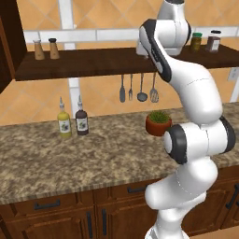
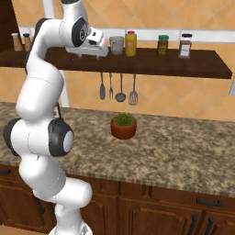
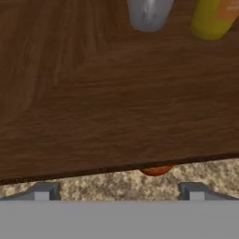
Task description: Gather all objects into one cabinet and sort the glasses and bowls to opposite sides.
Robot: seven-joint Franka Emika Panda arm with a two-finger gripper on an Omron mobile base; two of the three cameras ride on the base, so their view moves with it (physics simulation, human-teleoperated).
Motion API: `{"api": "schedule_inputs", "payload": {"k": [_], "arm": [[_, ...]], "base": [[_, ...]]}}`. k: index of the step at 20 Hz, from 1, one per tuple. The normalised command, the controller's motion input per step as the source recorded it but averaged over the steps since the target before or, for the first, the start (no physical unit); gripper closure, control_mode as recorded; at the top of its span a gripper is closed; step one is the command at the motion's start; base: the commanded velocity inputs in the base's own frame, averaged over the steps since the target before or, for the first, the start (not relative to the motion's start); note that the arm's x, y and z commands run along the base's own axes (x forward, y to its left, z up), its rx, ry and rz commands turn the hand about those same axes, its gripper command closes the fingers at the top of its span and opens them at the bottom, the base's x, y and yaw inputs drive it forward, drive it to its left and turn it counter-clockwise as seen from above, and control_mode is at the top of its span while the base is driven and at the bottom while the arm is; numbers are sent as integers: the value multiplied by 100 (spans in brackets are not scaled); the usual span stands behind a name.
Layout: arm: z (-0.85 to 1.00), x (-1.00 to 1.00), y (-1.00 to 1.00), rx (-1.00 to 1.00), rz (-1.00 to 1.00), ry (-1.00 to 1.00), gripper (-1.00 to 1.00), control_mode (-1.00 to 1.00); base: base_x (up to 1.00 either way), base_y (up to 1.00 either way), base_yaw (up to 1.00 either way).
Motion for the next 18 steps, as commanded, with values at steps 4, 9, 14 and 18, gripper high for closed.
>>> {"api": "schedule_inputs", "payload": {"k": [4,9,14,18], "arm": [[0,47,-27,2,0,2,-100,-100],[-66,-70,0,-16,0,-21,-100,-100],[4,4,0,-1,0,-14,-100,-100],[36,92,0,-1,-6,-42,-100,-100]], "base": [[0,0,0],[0,0,0],[0,0,0],[0,0,0]]}}
